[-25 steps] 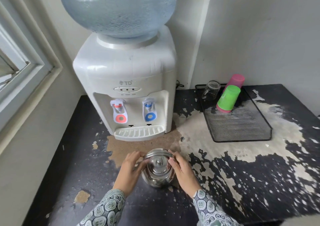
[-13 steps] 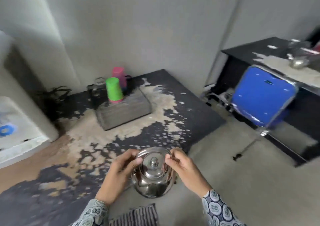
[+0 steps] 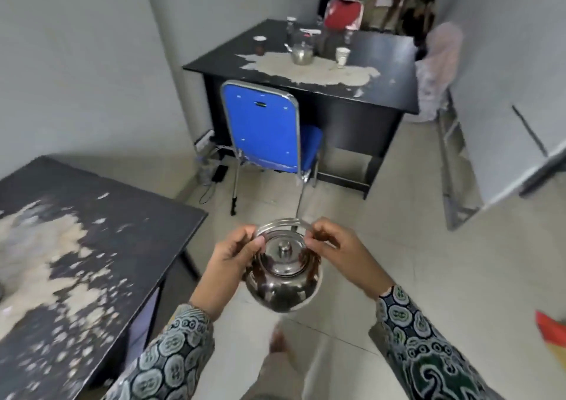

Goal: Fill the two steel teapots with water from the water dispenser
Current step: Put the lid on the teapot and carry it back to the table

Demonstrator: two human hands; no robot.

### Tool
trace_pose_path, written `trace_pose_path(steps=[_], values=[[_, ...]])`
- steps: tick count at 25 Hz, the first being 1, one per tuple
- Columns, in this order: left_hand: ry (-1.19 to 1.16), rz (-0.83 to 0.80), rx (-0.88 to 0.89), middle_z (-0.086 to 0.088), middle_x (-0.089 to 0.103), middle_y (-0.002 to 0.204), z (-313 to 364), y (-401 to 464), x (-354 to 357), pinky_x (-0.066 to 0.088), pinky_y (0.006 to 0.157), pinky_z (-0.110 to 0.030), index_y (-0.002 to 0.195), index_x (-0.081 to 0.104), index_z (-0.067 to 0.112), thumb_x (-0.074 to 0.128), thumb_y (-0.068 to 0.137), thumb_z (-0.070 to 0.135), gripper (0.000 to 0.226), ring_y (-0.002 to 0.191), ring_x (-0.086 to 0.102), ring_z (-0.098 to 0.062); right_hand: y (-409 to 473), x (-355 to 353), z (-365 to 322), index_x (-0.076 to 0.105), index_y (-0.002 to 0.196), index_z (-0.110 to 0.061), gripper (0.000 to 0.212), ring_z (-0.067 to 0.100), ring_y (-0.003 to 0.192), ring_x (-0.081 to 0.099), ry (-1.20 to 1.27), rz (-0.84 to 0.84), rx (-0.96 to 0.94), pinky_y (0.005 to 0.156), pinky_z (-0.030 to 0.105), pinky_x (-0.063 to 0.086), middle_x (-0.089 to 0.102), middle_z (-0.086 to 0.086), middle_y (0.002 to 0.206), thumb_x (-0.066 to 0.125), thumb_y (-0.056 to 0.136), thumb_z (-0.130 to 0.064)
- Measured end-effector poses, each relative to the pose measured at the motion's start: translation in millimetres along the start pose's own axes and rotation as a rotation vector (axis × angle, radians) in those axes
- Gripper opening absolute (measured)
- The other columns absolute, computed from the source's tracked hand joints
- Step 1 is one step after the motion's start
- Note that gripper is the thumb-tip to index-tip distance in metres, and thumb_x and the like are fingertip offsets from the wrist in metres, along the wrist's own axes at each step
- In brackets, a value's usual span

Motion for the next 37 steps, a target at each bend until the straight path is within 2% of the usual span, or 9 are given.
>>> trace_pose_path(steps=[3,8,12,18,22,27,30,34,37], values=[[-0.044,-0.089,-0.015,0.016,0.061,0.064,-4,77,51,0.043,0.054,-0.008,0.078,0.059,0.024,0.05,0.091,0.011,0.021,0.059,0.053,0.004,41,-63,19,0.057,0.076,-0.021,0.013,0.004,0.073,0.053,-0.002,0.058,0.007,0.074,0.017,0.042,0.056,-0.012,0.072,0.059,0.085,-0.011],[-0.08,-0.26,-0.05,0.002,0.056,0.076,-3,210,126,0.043,0.065,-0.016,0.085,0.059,0.016,0.05,0.091,0.009,0.013,0.069,0.05,-0.005,125,-156,46,0.058,0.077,-0.005,0.021,0.013,0.06,0.05,0.0,0.03,0.077,0.066,0.03,0.043,0.053,-0.004,0.061,0.057,0.087,-0.024],[-0.038,-0.411,-0.067,0.007,0.059,0.072,7,330,185,0.041,0.056,-0.019,0.082,0.061,0.02,0.054,0.09,0.017,0.01,0.065,0.052,-0.006,203,-245,66,0.055,0.067,-0.024,0.02,0.009,0.055,0.044,0.004,0.06,0.121,0.057,0.024,0.037,0.048,-0.01,0.055,0.056,0.087,-0.026],[-0.06,-0.54,-0.106,0.004,0.051,0.067,30,475,275,0.034,0.052,-0.023,0.067,0.056,0.024,0.056,0.077,0.031,0.012,0.058,0.046,-0.01,287,-377,101,0.057,0.075,-0.003,0.021,0.016,0.057,0.04,0.005,0.213,0.122,0.057,0.025,0.034,0.046,0.004,0.059,0.055,0.088,-0.018],[-0.046,-0.433,-0.143,0.013,0.048,0.05,42,573,344,0.034,0.051,-0.024,0.058,0.052,0.026,0.04,0.079,0.05,0.034,0.048,0.041,-0.004,341,-474,127,0.057,0.072,-0.007,0.024,0.015,0.054,0.042,0.025,0.17,0.09,0.061,0.03,0.038,0.047,0.004,0.057,0.049,0.092,-0.019],[-0.134,-0.293,-0.117,0.011,0.043,0.043,65,692,437,0.029,0.055,-0.027,0.048,0.054,0.027,0.04,0.08,0.046,0.04,0.042,0.036,-0.003,416,-596,160,0.059,0.07,-0.016,0.028,0.026,0.059,0.05,-0.016,-0.067,0.141,0.068,0.044,0.038,0.054,0.009,0.062,0.046,0.093,-0.025],[-0.131,-0.251,-0.099,0.012,0.038,0.043,76,750,493,0.027,0.054,-0.026,0.047,0.051,0.026,0.044,0.081,0.043,0.039,0.043,0.03,-0.004,458,-665,176,0.062,0.087,-0.012,0.025,0.025,0.062,0.056,-0.034,-0.237,0.191,0.069,0.039,0.045,0.058,0.011,0.072,0.042,0.095,-0.024],[-0.11,-0.214,-0.025,0.015,0.04,0.043,88,821,546,0.033,0.043,-0.008,0.049,0.044,0.027,0.045,0.092,0.028,0.043,0.04,0.034,0.001,514,-738,203,0.061,0.095,-0.005,0.023,0.028,0.071,0.052,-0.062,-0.252,0.215,0.076,0.04,0.042,0.056,0.016,0.078,0.043,0.095,-0.019],[-0.105,-0.16,0.008,0.014,0.041,0.048,87,884,567,0.034,0.049,-0.014,0.051,0.043,0.027,0.043,0.094,0.026,0.043,0.046,0.035,0.0,564,-775,224,0.059,0.093,-0.006,0.02,0.016,0.064,0.05,0.036,-0.308,0.196,0.069,0.026,0.043,0.052,0.006,0.07,0.04,0.095,-0.01]])
Point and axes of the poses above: each hand's wrist, its own y-axis towards the middle knuckle, its own x-axis out of the palm, z = x × y, the point moved 8 cm from there along y, towards the middle knuckle
